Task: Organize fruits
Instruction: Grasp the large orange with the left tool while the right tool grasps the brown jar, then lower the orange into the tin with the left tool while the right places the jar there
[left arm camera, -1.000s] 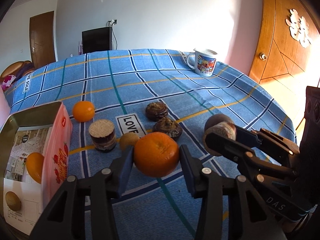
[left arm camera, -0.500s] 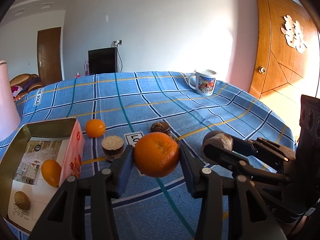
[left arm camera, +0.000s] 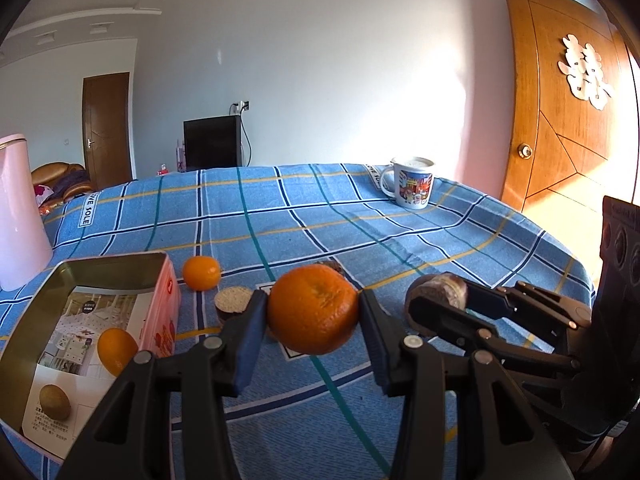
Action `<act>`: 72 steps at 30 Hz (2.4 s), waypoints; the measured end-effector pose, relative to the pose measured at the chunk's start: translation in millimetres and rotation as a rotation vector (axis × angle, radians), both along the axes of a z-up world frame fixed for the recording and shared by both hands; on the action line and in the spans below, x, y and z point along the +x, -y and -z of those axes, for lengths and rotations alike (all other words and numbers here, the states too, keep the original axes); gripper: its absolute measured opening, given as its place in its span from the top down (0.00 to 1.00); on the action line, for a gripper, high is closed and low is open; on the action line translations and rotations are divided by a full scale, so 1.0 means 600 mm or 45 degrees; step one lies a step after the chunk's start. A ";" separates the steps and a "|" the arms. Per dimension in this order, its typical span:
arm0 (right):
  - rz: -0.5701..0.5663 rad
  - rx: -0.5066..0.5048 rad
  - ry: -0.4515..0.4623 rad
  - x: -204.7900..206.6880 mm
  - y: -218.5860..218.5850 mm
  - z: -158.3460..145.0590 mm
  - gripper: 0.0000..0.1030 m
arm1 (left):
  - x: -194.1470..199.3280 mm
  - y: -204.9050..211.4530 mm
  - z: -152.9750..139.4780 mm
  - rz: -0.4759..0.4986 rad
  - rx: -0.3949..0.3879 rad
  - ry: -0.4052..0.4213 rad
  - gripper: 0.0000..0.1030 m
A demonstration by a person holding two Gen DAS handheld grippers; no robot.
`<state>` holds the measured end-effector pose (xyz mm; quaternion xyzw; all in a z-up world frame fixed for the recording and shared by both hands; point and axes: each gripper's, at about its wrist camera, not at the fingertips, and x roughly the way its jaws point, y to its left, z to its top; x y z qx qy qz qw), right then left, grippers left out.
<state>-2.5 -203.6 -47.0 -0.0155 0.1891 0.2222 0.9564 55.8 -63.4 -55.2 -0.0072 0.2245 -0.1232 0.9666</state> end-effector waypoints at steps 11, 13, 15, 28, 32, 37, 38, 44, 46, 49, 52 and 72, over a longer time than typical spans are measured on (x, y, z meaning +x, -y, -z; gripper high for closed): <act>-0.012 0.012 0.029 -0.005 0.002 0.000 0.69 | -0.014 -0.001 -0.006 0.007 0.002 0.059 0.54; -0.015 0.014 0.035 -0.006 0.002 -0.001 0.68 | -0.016 0.000 -0.007 0.004 0.005 0.072 0.54; -0.016 0.014 0.039 -0.006 0.003 -0.001 0.69 | -0.019 0.000 -0.008 -0.001 0.005 0.087 0.54; -0.068 -0.016 -0.020 0.006 -0.020 -0.028 0.68 | -0.044 -0.059 -0.041 -0.129 -0.009 0.129 0.54; -0.167 -0.019 -0.022 0.010 -0.058 -0.054 0.68 | -0.049 -0.111 -0.058 -0.235 -0.005 0.129 0.54; -0.290 -0.041 -0.024 0.023 -0.124 -0.072 0.68 | -0.041 -0.178 -0.060 -0.358 0.017 0.090 0.54; -0.310 -0.054 -0.021 0.026 -0.139 -0.073 0.68 | -0.038 -0.189 -0.059 -0.378 0.016 0.077 0.54; -0.427 -0.115 -0.038 0.037 -0.220 -0.068 0.68 | -0.020 -0.257 -0.043 -0.478 0.006 0.003 0.54; -0.466 -0.134 -0.050 0.038 -0.246 -0.063 0.68 | -0.015 -0.272 -0.035 -0.501 0.010 -0.034 0.54; -0.514 -0.169 -0.079 0.040 -0.280 -0.049 0.68 | -0.009 -0.287 -0.022 -0.522 0.011 -0.075 0.54; -0.550 -0.219 -0.117 0.041 -0.307 -0.038 0.68 | -0.002 -0.297 -0.013 -0.528 0.005 -0.107 0.54; -0.440 -0.278 -0.166 0.041 -0.239 -0.035 0.28 | -0.021 -0.250 -0.040 -0.496 0.006 -0.030 0.31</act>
